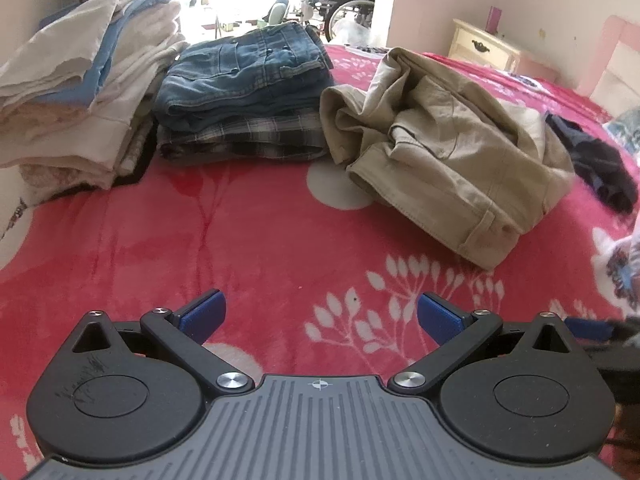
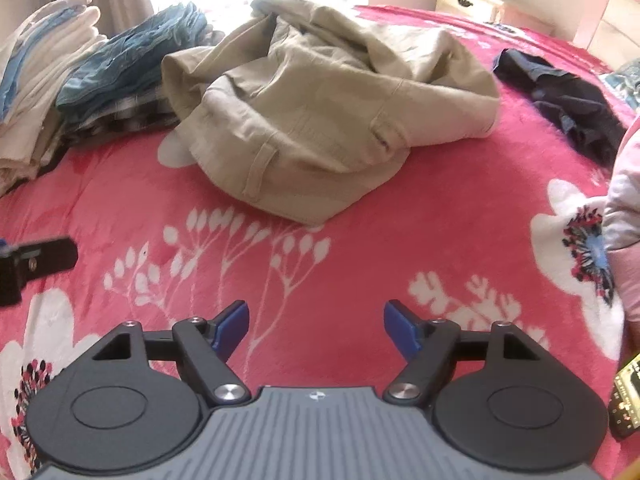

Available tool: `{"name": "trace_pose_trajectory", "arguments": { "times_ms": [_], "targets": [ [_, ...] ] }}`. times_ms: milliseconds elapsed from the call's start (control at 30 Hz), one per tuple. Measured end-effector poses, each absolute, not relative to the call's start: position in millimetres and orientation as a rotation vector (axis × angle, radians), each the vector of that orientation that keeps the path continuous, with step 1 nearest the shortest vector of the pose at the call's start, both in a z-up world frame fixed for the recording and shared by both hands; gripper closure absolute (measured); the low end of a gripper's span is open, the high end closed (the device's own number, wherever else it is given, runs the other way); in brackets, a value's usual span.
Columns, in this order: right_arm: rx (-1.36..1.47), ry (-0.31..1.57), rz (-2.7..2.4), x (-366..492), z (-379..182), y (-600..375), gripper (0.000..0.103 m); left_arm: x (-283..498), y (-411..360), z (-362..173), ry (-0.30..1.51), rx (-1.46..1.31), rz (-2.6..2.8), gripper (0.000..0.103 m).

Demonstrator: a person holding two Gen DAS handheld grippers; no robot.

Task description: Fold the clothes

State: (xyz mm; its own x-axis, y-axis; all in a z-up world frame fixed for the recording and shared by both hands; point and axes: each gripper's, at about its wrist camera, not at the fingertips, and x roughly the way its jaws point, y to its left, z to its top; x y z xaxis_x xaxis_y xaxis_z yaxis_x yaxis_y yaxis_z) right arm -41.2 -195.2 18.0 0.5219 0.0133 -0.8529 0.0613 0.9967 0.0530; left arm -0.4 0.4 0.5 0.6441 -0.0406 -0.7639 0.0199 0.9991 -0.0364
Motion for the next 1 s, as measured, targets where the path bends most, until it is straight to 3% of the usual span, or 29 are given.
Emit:
{"name": "trace_pose_trajectory", "arguments": {
  "times_ms": [200,1000],
  "targets": [
    [0.074,1.0,-0.042,-42,24,-198,0.024,-32,27,27,0.878,-0.041,-0.044,0.0],
    [0.025,0.955,-0.073,-42,28,-189,0.02,-41,17,16,0.902,0.014,0.037,0.0]
  ]
}}
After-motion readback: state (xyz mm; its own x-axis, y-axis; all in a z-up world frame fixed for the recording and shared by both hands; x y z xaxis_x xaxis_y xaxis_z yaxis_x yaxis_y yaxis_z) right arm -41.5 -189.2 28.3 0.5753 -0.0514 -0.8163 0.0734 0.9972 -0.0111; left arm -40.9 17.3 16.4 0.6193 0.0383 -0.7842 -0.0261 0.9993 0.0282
